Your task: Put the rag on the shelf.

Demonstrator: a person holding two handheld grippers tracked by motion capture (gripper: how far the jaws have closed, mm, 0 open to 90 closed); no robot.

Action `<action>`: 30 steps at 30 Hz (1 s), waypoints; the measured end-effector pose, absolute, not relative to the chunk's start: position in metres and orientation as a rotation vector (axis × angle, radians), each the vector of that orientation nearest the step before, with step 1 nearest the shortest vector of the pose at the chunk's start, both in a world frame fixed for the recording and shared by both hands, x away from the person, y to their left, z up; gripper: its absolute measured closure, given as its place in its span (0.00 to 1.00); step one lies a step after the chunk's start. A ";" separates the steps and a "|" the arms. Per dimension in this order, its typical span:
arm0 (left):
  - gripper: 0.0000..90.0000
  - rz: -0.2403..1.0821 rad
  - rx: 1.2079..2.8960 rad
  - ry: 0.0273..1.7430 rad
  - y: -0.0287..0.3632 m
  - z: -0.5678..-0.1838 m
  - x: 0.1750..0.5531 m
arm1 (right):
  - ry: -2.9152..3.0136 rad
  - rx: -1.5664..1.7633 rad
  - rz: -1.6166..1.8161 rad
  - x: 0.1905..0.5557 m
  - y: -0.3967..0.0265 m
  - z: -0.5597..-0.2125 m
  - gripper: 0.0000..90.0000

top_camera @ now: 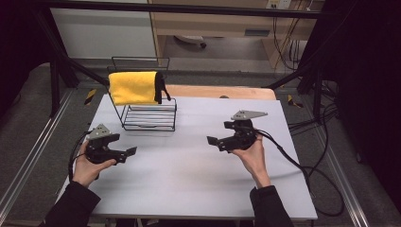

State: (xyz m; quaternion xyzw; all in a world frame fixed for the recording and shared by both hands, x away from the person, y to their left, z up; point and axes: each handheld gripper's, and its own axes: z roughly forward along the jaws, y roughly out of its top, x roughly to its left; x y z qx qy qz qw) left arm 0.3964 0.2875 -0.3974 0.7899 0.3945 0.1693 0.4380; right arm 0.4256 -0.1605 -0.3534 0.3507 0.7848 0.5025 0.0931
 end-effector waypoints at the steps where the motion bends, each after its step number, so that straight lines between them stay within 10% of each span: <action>1: 0.08 0.422 1.962 0.975 0.286 -0.400 0.395 | 2.328 1.052 1.490 0.424 -0.167 -0.359 0.03; 30: 0.09 0.427 2.023 0.934 0.293 -0.444 0.371 | 2.240 1.224 1.450 0.368 -0.269 -0.444 0.01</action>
